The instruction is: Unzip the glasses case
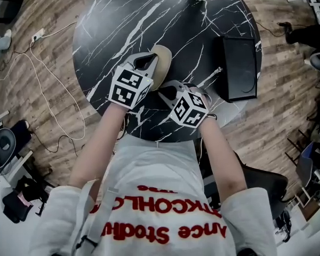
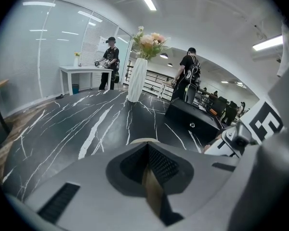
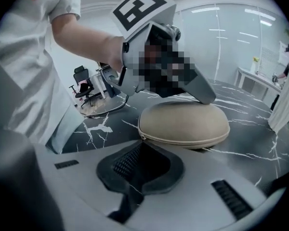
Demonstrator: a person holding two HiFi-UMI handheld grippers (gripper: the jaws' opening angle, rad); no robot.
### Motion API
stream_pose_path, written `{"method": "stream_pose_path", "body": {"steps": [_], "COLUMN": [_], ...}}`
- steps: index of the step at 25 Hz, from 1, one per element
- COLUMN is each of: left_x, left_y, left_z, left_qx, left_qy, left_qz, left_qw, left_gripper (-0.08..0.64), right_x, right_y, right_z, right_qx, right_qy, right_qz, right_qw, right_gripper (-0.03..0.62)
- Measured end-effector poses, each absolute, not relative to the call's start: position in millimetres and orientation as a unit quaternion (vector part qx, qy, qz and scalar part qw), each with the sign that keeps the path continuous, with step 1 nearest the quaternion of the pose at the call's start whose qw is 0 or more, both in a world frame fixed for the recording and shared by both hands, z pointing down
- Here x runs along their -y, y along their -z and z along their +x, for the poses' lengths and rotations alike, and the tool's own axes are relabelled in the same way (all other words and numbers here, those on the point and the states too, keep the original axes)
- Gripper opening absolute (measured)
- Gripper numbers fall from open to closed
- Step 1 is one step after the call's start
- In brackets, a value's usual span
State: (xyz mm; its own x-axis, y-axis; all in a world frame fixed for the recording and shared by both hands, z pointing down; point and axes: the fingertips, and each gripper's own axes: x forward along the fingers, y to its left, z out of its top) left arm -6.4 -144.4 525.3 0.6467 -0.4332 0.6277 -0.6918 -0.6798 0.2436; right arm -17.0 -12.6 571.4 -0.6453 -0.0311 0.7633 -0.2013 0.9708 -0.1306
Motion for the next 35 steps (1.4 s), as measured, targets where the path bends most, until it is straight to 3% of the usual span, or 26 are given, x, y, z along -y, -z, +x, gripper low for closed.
{"method": "stream_pose_path", "body": {"steps": [5,7,9,12,25,29,35], "left_x": [145.4,144.2,140.6,128.9,48.0,63.5,89.1], "left_y": [-524.2,-527.4,-533.3,-545.6,-553.8,-532.6,-520.3], "left_z": [-11.3,-20.1,-32.3,-46.8,-21.4,-11.4,14.6], "left_qx": [0.319,0.324,0.326,0.318,0.244,0.239,0.198], "left_qy": [-0.293,-0.313,-0.334,-0.351,-0.344,-0.337,-0.347], "left_qz": [0.872,0.863,0.854,0.841,0.841,0.863,0.885], "left_qw": [0.227,0.228,0.231,0.262,0.339,0.291,0.239], "left_gripper": [0.005,0.005,0.005,0.005,0.005,0.005,0.005], "right_x": [29.1,39.6,47.6,55.2,84.4,62.1,13.6], "right_y": [-562.5,-558.7,-559.5,-563.5,-554.2,-552.5,-568.6], "right_z": [-6.0,2.3,10.4,14.9,42.7,53.6,49.9], "right_qx": [0.899,0.892,0.881,0.870,0.867,0.875,0.870], "right_qy": [-0.140,-0.164,-0.155,-0.124,-0.109,-0.128,-0.130], "right_qz": [0.121,0.150,0.172,0.185,0.226,0.190,0.129], "right_qw": [0.398,0.393,0.412,0.439,0.429,0.427,0.458], "right_gripper": [0.023,0.073,0.081,0.081,0.075,0.077,0.150]}}
